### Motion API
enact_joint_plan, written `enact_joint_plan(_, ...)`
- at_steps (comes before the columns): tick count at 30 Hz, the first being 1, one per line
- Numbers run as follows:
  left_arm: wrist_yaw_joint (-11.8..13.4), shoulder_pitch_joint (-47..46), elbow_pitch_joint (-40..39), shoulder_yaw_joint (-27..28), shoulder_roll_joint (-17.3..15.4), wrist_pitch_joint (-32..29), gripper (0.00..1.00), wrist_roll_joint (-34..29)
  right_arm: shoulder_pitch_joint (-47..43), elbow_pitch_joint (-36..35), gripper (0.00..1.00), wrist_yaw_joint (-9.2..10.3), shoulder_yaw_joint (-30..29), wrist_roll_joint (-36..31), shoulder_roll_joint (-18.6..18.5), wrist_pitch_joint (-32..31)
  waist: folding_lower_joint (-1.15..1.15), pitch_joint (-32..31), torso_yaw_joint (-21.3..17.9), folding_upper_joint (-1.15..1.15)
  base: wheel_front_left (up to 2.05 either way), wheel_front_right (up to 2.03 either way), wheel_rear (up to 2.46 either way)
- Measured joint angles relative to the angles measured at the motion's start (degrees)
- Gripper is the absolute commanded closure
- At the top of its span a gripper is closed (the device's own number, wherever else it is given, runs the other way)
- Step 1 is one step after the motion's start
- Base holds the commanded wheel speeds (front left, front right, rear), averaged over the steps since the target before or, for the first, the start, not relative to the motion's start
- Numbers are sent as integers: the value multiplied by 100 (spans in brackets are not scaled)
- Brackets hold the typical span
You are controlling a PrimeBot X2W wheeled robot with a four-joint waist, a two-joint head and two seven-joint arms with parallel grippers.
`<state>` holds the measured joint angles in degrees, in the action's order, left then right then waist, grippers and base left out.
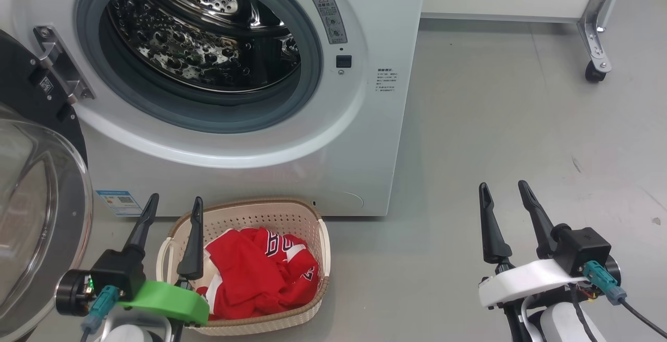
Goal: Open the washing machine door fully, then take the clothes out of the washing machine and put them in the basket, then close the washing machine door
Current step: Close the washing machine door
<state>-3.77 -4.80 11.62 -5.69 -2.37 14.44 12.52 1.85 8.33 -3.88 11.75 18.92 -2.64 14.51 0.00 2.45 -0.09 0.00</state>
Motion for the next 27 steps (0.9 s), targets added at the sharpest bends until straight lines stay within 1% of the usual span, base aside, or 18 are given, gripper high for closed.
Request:
enact_joint_plan(6, 4, 15, -51, -21, 0, 0, 0, 0, 0, 2, 0, 1, 1, 0, 0, 0, 0, 15, 0, 0, 0, 0, 0)
enact_joint_plan(7, 51, 20, -60, -21, 0, 0, 0, 1, 0, 2, 0, 3, 1, 0, 0, 0, 0, 20, -2, 0, 0, 0, 0)
enact_joint_plan(13, 97, 34, -81, -37, 0, 0, 0, 31, 0, 14, 0, 29, -1, 0, 0, 0, 0, 30, -10, 0, 0, 0, 0)
enact_joint_plan(27, 104, 75, -113, -121, 0, 0, 0, 111, 0, 41, 0, 49, -2, 0, 1, 0, 0, 47, -25, 0, 0, 0, 0)
